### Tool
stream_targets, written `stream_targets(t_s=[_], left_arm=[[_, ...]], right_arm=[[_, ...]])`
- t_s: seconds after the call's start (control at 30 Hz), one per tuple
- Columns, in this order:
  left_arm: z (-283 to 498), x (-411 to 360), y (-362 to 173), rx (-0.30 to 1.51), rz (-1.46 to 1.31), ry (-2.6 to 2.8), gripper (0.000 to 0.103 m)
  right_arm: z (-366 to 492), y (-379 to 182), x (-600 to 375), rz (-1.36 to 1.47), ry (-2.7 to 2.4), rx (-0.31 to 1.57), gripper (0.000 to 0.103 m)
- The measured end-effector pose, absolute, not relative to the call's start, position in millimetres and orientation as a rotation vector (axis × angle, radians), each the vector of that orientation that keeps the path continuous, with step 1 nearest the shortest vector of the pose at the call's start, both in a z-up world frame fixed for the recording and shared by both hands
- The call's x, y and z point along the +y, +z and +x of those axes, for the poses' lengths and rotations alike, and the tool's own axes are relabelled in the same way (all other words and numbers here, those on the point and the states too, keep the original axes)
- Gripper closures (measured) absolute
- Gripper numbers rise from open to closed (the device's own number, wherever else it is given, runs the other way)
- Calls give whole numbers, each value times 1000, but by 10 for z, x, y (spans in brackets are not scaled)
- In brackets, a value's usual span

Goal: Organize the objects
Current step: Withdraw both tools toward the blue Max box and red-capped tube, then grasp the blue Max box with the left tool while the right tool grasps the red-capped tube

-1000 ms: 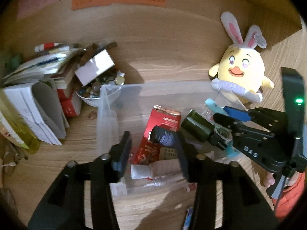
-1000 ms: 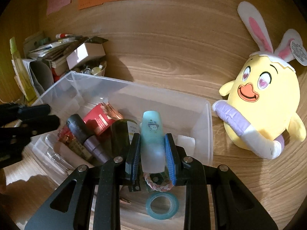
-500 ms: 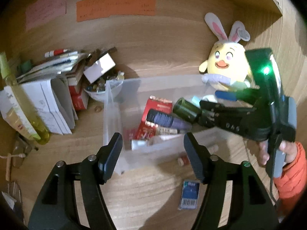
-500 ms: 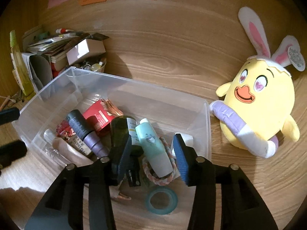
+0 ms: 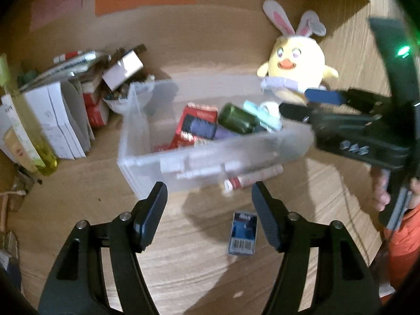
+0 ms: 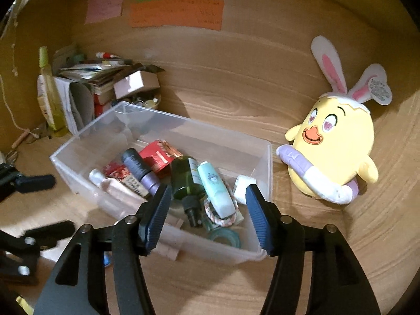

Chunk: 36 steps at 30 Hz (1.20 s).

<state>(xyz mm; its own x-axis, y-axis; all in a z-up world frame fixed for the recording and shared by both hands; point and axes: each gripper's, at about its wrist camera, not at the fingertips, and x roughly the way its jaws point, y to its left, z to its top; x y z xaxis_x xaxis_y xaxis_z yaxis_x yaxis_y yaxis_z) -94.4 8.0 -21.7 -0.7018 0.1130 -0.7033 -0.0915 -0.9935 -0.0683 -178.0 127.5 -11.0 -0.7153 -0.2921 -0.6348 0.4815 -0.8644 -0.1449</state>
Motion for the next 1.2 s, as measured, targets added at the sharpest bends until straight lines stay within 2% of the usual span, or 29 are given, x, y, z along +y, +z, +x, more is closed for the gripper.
stream_targets(t_s=[0.17, 0.47, 0.53, 0.57, 0.73, 1.03, 1.1, 1.17, 1.2], left_arm=[[-944, 137, -385, -54, -1234, 2739, 37], [-944, 312, -592, 35, -1306, 2651, 37], [-950, 333, -630, 40, -1319, 2622, 42], [-947, 341, -646, 45, -1323, 2609, 52], [-872, 302, -655, 110, -1305, 2614, 76], [-835, 74, -632, 30, -1318, 2644, 76], [-851, 33, -634, 20, -1323, 2654, 76], [-872, -4, -636, 6, -1327, 2662, 76], [-878, -28, -637, -3, -1329, 2663, 76]], right_arm=[[-1607, -83, 1362, 853, -2519, 389, 39], [-1473, -255, 1486, 926, -2456, 338, 38], [-1467, -327, 1482, 957, -2425, 328, 38], [-1475, -379, 1463, 978, -2407, 330, 38], [-1496, -567, 1322, 1028, -2330, 376, 38], [-1569, -801, 1066, 1091, -2236, 436, 39], [-1541, -839, 1037, 1115, -2201, 442, 42], [-1481, -849, 1034, 1142, -2115, 408, 49], [-1452, -838, 1040, 1138, -2098, 400, 50]])
